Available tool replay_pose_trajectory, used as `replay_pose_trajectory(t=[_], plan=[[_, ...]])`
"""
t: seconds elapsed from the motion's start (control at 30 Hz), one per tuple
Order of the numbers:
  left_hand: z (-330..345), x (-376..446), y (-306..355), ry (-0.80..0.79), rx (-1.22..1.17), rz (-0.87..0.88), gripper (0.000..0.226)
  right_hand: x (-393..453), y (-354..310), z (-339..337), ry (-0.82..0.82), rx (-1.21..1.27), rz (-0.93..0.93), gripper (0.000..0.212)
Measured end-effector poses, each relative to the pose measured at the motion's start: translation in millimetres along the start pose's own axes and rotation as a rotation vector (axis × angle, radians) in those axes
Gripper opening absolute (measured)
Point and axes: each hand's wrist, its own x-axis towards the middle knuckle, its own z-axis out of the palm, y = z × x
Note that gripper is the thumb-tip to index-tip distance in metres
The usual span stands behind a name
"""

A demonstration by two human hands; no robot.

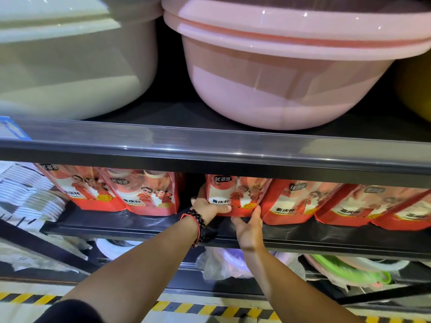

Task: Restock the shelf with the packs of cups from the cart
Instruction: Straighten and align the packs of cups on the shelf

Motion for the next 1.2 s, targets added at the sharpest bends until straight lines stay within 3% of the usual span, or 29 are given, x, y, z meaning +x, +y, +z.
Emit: replay_pose_trajectory(t=[0.17, 0.47, 0.57, 0.63, 0.67, 0.77, 0.8, 0.87, 0.93, 1.1, 1.2], plan=[[1, 3, -2, 0.009, 0.048, -0.023, 0.089, 1, -1, -1, -0.013, -0.017, 0.03, 0.08], [15, -11, -11, 0.25, 0.0, 0.053, 0.104, -5, -7, -8, -0.059, -0.04, 0.017, 0.077], [21, -18, -20, 0.366, -0.008, 0.052, 0.078, -11, 0, -29, -0.07, 0.068, 0.079, 0.059], [25, -28, -25, 0.45, -0.043, 0.057, 0.053, -16, 14, -56, 0.051, 0.1, 0.063, 0.03], [30, -34, -27, 0.455, -0.059, 0.063, 0.043, -16, 19, -73, 0.151, 0.098, 0.031, 0.028], [58, -50, -28, 0.241, -0.069, 0.085, 0.026, -3, 22, -117, 0.382, 0.048, -0.041, 0.035], [72, -54, -25, 0.119, -0.052, 0.07, 0.022, 4, 20, -128, 0.37, 0.028, -0.052, 0.044], [99, -61, -14, -0.087, -0.004, 0.016, 0.029, 19, 15, -141, 0.277, -0.052, -0.078, 0.083], [122, -62, -2, -0.163, 0.018, -0.006, 0.037, 30, 12, -146, 0.216, -0.149, -0.079, 0.106], [144, -54, 19, -0.049, -0.018, -0.051, 0.031, 53, 14, -147, 0.204, -0.242, -0.089, 0.073], [150, -53, 18, 0.012, -0.089, -0.071, 0.029, 61, 14, -144, 0.168, -0.237, -0.084, 0.073]])
